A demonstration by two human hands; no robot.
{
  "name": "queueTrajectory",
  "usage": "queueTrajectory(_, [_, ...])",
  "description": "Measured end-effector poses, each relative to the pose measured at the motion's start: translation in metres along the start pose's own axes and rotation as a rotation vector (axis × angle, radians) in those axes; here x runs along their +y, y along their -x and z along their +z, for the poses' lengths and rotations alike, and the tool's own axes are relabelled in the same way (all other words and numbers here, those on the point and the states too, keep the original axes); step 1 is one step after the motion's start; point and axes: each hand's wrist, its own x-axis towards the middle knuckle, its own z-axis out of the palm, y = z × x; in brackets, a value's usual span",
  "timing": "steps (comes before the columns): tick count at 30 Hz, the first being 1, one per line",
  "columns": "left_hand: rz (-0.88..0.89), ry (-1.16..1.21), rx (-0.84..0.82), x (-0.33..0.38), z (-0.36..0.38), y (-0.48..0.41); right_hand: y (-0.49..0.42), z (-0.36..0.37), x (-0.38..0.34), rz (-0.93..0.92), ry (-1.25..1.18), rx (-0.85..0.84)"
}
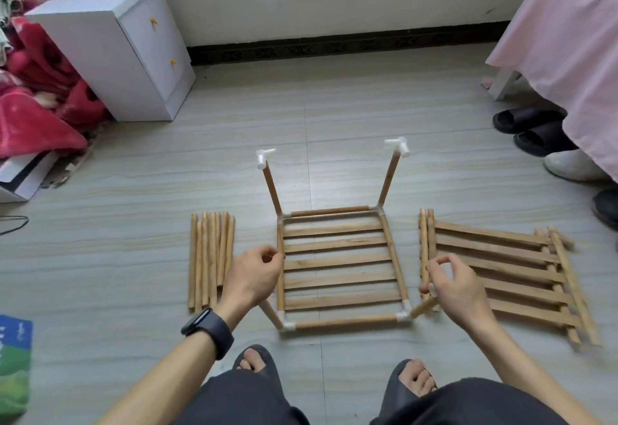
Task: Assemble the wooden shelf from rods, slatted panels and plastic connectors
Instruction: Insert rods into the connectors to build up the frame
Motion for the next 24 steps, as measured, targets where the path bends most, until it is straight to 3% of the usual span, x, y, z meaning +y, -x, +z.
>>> queueTrajectory(9, [-0.009,-0.003,0.126,0.007,0.000,-0.019,-0.014,0.024,-0.009,-0.033,-0.117,0.208])
queueTrajectory(24, [-0.054,-0.031,0.156,0.003,0.001,-0.015,-0.028,0.022,-0.001,-0.087,-0.171,0.115])
